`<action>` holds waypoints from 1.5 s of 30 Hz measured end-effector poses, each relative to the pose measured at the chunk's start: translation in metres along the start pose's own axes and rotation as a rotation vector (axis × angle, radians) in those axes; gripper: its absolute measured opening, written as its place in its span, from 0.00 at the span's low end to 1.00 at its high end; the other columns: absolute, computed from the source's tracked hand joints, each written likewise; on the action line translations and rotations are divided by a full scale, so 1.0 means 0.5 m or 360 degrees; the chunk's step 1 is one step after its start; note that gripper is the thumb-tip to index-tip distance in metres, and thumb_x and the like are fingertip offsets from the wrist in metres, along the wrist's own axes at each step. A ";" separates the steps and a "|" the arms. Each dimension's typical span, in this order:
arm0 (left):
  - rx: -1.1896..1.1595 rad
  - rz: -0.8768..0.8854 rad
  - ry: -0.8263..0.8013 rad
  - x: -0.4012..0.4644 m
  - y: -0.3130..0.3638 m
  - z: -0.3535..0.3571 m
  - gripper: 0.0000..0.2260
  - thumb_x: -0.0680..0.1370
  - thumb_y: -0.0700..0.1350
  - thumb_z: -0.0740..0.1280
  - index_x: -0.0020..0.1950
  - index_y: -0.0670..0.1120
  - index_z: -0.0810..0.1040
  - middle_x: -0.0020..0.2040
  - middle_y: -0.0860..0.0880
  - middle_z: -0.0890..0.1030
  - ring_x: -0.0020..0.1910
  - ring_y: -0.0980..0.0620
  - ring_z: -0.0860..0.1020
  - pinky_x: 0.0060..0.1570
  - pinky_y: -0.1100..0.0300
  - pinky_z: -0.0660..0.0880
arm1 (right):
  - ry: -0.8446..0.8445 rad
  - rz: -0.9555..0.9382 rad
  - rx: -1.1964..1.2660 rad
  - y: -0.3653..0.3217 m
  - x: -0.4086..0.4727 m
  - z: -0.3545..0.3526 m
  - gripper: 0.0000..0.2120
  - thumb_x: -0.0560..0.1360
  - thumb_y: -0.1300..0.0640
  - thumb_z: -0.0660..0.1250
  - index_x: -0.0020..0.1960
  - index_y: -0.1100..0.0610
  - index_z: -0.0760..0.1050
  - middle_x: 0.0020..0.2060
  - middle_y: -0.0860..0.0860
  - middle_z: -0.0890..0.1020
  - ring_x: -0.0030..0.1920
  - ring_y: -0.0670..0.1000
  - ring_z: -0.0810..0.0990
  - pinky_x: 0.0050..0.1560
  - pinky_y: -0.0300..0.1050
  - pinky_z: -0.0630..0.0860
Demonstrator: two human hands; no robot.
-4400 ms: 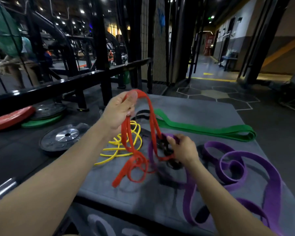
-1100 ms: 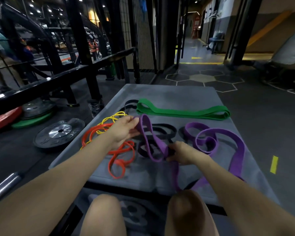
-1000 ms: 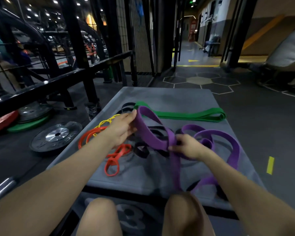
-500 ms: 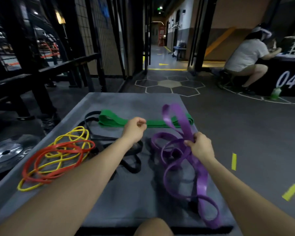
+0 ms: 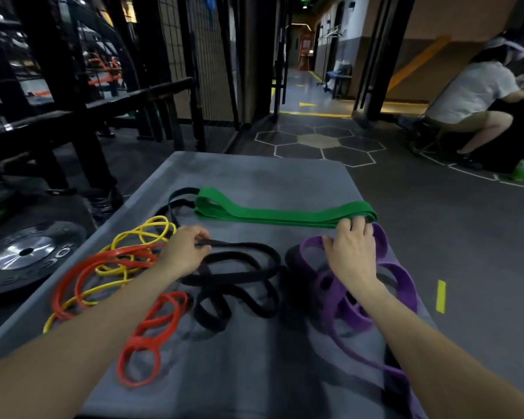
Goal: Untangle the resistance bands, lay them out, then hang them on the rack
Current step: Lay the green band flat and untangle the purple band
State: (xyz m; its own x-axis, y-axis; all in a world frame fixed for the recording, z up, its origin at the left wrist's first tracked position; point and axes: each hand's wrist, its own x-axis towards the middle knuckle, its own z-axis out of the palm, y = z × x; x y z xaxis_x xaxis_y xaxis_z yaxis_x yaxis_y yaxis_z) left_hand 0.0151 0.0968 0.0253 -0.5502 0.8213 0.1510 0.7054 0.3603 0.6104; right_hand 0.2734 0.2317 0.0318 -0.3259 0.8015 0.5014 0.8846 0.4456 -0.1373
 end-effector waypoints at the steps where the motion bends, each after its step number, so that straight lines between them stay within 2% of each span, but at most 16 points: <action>1: 0.0024 0.0001 0.0002 0.000 -0.009 -0.005 0.11 0.74 0.39 0.69 0.55 0.40 0.78 0.55 0.42 0.77 0.52 0.45 0.78 0.55 0.57 0.72 | -0.0038 -0.0077 0.0015 -0.016 0.005 0.006 0.15 0.62 0.60 0.76 0.39 0.67 0.73 0.38 0.64 0.76 0.39 0.65 0.76 0.35 0.55 0.74; 4: 0.0074 0.0008 0.0014 0.006 -0.035 -0.013 0.12 0.74 0.39 0.69 0.57 0.40 0.78 0.56 0.41 0.74 0.53 0.44 0.77 0.56 0.56 0.72 | -0.0234 -0.0251 0.0148 -0.078 0.016 0.030 0.13 0.68 0.59 0.71 0.48 0.66 0.75 0.46 0.63 0.75 0.49 0.65 0.74 0.45 0.57 0.74; 7: 0.0135 -0.0017 0.0044 0.011 -0.065 -0.022 0.13 0.74 0.40 0.69 0.57 0.41 0.77 0.57 0.42 0.73 0.52 0.44 0.77 0.57 0.58 0.70 | -0.0609 -0.0344 0.0233 -0.156 0.023 0.063 0.20 0.76 0.50 0.63 0.63 0.61 0.70 0.60 0.58 0.69 0.62 0.61 0.66 0.59 0.54 0.68; 13: 0.0388 -0.0164 0.0124 0.040 -0.145 -0.048 0.19 0.72 0.46 0.70 0.62 0.47 0.74 0.64 0.44 0.69 0.66 0.42 0.65 0.67 0.52 0.61 | -0.1104 -0.0495 0.0420 -0.301 0.058 0.141 0.29 0.76 0.44 0.64 0.70 0.58 0.63 0.69 0.58 0.64 0.69 0.60 0.61 0.68 0.54 0.63; 16: 0.0442 -0.0323 0.0269 0.063 -0.169 -0.064 0.19 0.73 0.49 0.69 0.62 0.49 0.72 0.63 0.44 0.68 0.64 0.41 0.66 0.64 0.51 0.64 | -0.1297 -0.0491 0.0483 -0.350 0.083 0.184 0.36 0.72 0.38 0.65 0.70 0.60 0.63 0.69 0.59 0.65 0.69 0.61 0.63 0.68 0.54 0.64; 21: 0.0690 -0.0534 0.0221 0.067 -0.225 -0.109 0.26 0.73 0.57 0.67 0.68 0.50 0.67 0.68 0.44 0.66 0.69 0.41 0.63 0.66 0.48 0.61 | -0.1317 -0.0439 0.0622 -0.450 0.097 0.232 0.40 0.68 0.33 0.66 0.64 0.64 0.68 0.64 0.62 0.71 0.65 0.62 0.69 0.63 0.52 0.67; 24: 0.0702 -0.0741 0.0101 0.028 -0.273 -0.140 0.29 0.73 0.60 0.66 0.70 0.51 0.64 0.70 0.45 0.64 0.69 0.40 0.62 0.66 0.45 0.60 | -0.1317 -0.0516 0.0649 -0.519 0.073 0.243 0.30 0.65 0.40 0.73 0.56 0.61 0.73 0.57 0.60 0.75 0.60 0.61 0.72 0.58 0.52 0.70; 27: 0.0374 -0.0900 -0.0028 -0.026 -0.307 -0.161 0.32 0.72 0.60 0.68 0.70 0.47 0.63 0.68 0.40 0.67 0.68 0.38 0.65 0.65 0.49 0.66 | -0.1441 -0.0577 0.0844 -0.560 0.043 0.222 0.07 0.68 0.57 0.72 0.42 0.58 0.75 0.41 0.58 0.78 0.46 0.55 0.78 0.46 0.47 0.75; 28: 0.0283 -0.0881 -0.0024 -0.041 -0.312 -0.167 0.32 0.72 0.58 0.69 0.70 0.45 0.64 0.65 0.40 0.70 0.65 0.40 0.69 0.62 0.52 0.68 | -0.1446 -0.0634 0.0881 -0.571 0.034 0.207 0.05 0.70 0.59 0.70 0.40 0.58 0.74 0.38 0.57 0.78 0.42 0.54 0.77 0.42 0.45 0.74; 32: -0.0123 -0.0893 0.0245 -0.095 -0.317 -0.192 0.22 0.73 0.50 0.71 0.62 0.40 0.72 0.56 0.43 0.79 0.55 0.44 0.77 0.54 0.58 0.72 | -0.1296 -0.0813 0.1164 -0.622 -0.006 0.106 0.08 0.72 0.58 0.68 0.37 0.55 0.70 0.37 0.56 0.78 0.40 0.57 0.77 0.42 0.49 0.74; 34: -0.0727 -0.0983 0.0408 -0.121 -0.330 -0.208 0.20 0.70 0.47 0.73 0.57 0.38 0.75 0.48 0.41 0.81 0.42 0.48 0.82 0.45 0.55 0.80 | -0.1178 -0.0936 0.1259 -0.653 -0.027 0.045 0.11 0.72 0.58 0.68 0.35 0.53 0.67 0.33 0.52 0.75 0.37 0.54 0.75 0.36 0.46 0.69; 36: -0.1321 -0.0994 0.0564 -0.144 -0.328 -0.230 0.06 0.75 0.37 0.67 0.49 0.36 0.76 0.39 0.40 0.79 0.26 0.54 0.79 0.30 0.62 0.79 | -0.1107 -0.1048 0.1343 -0.684 -0.047 -0.010 0.13 0.72 0.60 0.67 0.34 0.51 0.65 0.31 0.48 0.73 0.34 0.51 0.72 0.31 0.42 0.64; 37: -0.1500 -0.0980 0.0624 -0.154 -0.324 -0.245 0.03 0.77 0.35 0.63 0.46 0.37 0.76 0.37 0.41 0.79 0.24 0.55 0.78 0.27 0.64 0.78 | -0.1072 -0.1094 0.1375 -0.701 -0.056 -0.031 0.10 0.71 0.61 0.68 0.36 0.53 0.68 0.32 0.49 0.74 0.35 0.52 0.73 0.31 0.41 0.63; 39: -0.1685 -0.0898 0.0712 -0.168 -0.307 -0.277 0.07 0.78 0.34 0.60 0.43 0.40 0.76 0.32 0.45 0.80 0.23 0.57 0.77 0.24 0.67 0.75 | -0.0998 -0.1107 0.1457 -0.734 -0.074 -0.066 0.05 0.71 0.61 0.68 0.42 0.58 0.71 0.36 0.53 0.76 0.40 0.54 0.75 0.35 0.45 0.66; 41: -0.1786 -0.0829 0.0768 -0.175 -0.296 -0.306 0.10 0.79 0.35 0.59 0.42 0.44 0.76 0.28 0.49 0.79 0.23 0.57 0.76 0.27 0.66 0.74 | -0.0949 -0.1067 0.1607 -0.759 -0.081 -0.097 0.06 0.71 0.62 0.67 0.41 0.56 0.70 0.36 0.51 0.75 0.39 0.53 0.75 0.36 0.46 0.69; 45: -0.1928 -0.0736 0.0780 -0.174 -0.278 -0.328 0.11 0.79 0.35 0.59 0.42 0.46 0.75 0.25 0.54 0.79 0.24 0.57 0.76 0.36 0.59 0.72 | -0.0879 -0.0986 0.1848 -0.782 -0.086 -0.151 0.11 0.72 0.61 0.67 0.38 0.51 0.66 0.33 0.47 0.72 0.32 0.46 0.70 0.32 0.36 0.65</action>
State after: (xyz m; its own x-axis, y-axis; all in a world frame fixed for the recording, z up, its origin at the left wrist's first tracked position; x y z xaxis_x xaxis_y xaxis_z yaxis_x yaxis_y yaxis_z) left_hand -0.1083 -0.0973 0.0547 -0.9022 0.4055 -0.1471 -0.2672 -0.2577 0.9286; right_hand -0.0333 -0.0070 0.1285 -0.8771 0.2894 0.3832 -0.1284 0.6275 -0.7679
